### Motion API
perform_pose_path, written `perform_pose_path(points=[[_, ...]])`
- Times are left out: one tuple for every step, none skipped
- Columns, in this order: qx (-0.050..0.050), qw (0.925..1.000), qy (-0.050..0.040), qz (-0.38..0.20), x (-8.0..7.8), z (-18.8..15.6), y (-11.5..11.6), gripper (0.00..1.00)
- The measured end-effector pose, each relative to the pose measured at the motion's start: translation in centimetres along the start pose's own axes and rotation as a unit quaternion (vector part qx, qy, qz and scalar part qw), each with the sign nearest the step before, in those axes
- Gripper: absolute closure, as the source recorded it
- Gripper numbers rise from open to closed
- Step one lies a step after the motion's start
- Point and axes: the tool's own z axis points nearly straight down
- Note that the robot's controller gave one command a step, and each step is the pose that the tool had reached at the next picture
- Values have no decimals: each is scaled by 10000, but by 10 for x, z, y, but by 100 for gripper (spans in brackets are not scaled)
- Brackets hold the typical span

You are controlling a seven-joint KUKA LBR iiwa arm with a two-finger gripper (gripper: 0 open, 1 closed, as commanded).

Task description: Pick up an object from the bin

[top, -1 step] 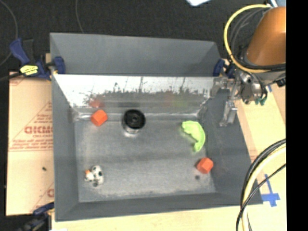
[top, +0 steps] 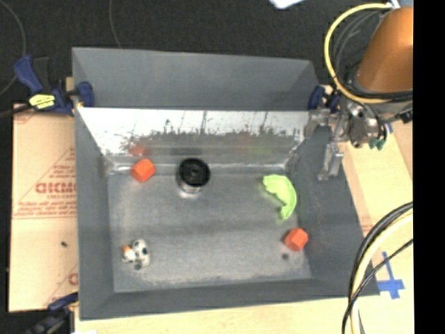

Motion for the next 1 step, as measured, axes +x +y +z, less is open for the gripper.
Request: perform_pose_path(points=[[-11,9994,32,340,41,71,68,0]])
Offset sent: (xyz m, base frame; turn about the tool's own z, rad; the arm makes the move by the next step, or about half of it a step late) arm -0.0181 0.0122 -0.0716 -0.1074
